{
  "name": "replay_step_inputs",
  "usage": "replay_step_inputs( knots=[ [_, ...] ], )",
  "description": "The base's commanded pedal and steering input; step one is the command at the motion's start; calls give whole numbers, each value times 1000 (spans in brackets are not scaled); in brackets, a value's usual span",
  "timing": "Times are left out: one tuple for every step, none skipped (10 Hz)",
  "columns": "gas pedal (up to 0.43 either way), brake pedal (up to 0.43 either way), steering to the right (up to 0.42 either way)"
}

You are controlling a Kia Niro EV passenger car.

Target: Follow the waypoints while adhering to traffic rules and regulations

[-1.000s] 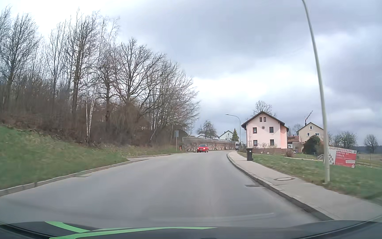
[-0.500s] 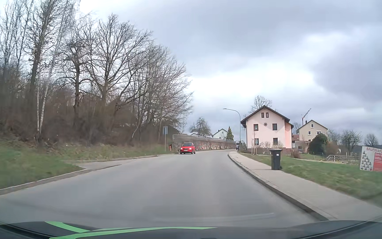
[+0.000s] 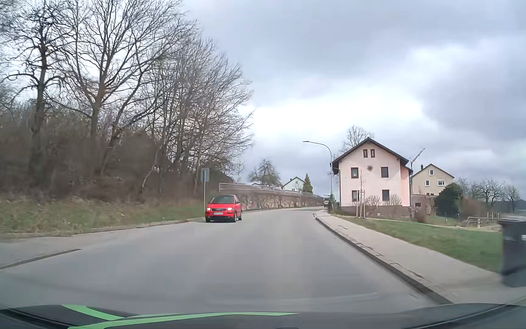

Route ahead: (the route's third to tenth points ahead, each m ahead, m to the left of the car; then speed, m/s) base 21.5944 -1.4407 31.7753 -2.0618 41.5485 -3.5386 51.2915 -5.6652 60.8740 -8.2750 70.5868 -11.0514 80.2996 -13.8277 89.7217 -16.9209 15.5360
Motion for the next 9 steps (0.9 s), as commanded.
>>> replay_step_inputs(
  knots=[
    [228, 0, 20],
    [228, 0, 20],
    [228, 0, 19],
    [228, 0, 19],
    [228, 0, 19],
    [228, 0, 19],
    [228, 0, 20],
    [228, 0, 21],
    [228, 0, 23]
  ],
)
